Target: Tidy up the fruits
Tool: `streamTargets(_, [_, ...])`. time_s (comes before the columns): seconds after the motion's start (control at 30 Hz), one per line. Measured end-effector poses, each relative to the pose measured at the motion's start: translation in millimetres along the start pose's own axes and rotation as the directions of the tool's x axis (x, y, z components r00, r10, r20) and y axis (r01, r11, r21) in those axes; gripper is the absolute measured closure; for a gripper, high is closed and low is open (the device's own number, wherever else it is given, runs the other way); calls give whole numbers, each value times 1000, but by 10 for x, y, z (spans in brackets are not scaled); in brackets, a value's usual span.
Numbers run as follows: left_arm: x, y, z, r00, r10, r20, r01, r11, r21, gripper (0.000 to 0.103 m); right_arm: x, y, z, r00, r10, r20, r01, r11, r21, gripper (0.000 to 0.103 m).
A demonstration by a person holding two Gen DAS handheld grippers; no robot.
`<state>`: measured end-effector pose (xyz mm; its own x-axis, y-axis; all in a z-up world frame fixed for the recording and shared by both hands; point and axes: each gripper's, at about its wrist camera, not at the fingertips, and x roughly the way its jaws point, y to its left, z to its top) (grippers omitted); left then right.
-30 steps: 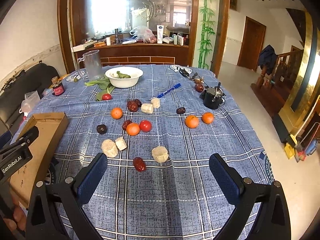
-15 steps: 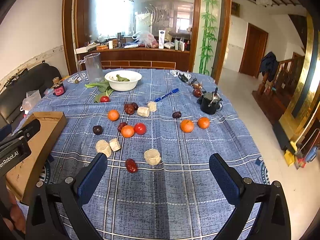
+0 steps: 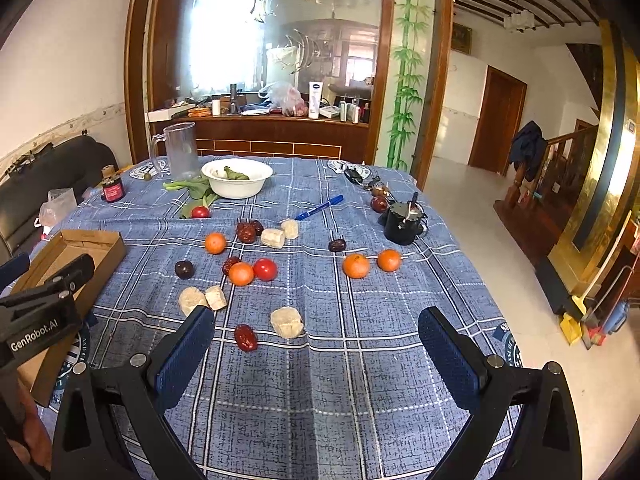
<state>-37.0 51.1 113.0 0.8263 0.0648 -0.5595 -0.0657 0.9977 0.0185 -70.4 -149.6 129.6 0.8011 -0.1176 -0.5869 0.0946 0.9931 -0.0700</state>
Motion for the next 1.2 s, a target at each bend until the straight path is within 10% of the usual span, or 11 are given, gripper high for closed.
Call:
streamTargets(0.9, [18, -74, -27, 1000, -24, -11, 25, 999, 26, 0, -2, -61, -62, 1000, -15, -22, 15, 1000, 8, 1])
streamTargets(1.2, [321, 1, -91, 986, 131, -107, -118, 986, 114, 0, 560, -136, -166, 977, 83, -198, -90, 996, -26, 1])
